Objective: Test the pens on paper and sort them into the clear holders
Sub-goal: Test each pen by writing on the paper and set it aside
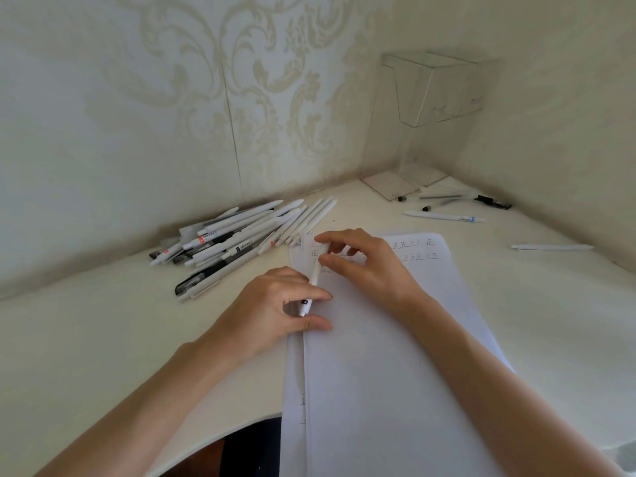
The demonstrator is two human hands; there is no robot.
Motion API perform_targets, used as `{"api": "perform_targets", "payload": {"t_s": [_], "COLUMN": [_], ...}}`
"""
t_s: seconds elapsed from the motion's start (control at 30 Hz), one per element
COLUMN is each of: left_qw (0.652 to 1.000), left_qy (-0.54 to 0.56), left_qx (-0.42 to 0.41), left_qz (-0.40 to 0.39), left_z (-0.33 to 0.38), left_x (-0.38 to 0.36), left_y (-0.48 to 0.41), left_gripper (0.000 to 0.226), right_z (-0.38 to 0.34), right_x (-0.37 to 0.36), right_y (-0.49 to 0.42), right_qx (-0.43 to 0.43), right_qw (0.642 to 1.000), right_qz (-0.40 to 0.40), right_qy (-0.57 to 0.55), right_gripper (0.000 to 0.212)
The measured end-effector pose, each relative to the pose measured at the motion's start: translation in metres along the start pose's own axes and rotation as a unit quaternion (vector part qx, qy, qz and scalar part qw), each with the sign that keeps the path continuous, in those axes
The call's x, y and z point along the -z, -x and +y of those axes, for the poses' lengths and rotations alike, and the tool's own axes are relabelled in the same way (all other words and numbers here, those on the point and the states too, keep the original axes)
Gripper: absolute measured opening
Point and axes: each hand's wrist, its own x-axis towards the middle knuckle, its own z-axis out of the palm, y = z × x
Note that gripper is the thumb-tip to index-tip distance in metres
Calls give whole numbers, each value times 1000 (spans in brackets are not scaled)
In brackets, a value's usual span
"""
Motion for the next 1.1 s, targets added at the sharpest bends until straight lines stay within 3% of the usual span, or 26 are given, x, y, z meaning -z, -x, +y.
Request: {"api": "perform_targets", "payload": {"t_s": [0.27,0.43,0.53,0.67,0.77,0.83,0.9,0.97,1.1], "left_qw": [999,999,995,947,895,878,890,925,971], "left_qy": [4,-3,-90,-245,-355,-385,-377,-328,-240], "left_qx": [-3,20,17,67,151,174,134,66,-14], "left_qz": [-35,-40,50,195,225,226,220,178,5], "left_z": [3,6,0,-32,-52,-51,-37,-17,15], "left_x": [2,5,14,46,64,66,58,42,2], "left_y": [0,0,-6,-10,-4,-4,-8,-14,-28], "left_gripper": [27,28,27,25,21,27,24,28,38], "right_z": [-1,-1,-1,1,2,3,4,7,14], "right_x": [-1,-3,-4,-3,-4,-4,-3,4,42], "right_y": [2,1,1,0,-1,-2,-3,-6,-6], "right_qx": [70,42,20,-14,-3,-7,-22,-32,-49], "right_qw": [997,999,1000,999,1000,1000,999,998,986], "right_qz": [-17,-10,17,33,26,27,32,38,89], "right_qy": [3,20,14,0,15,12,11,41,132], "right_gripper": [29,33,44,46,44,43,44,45,40]}}
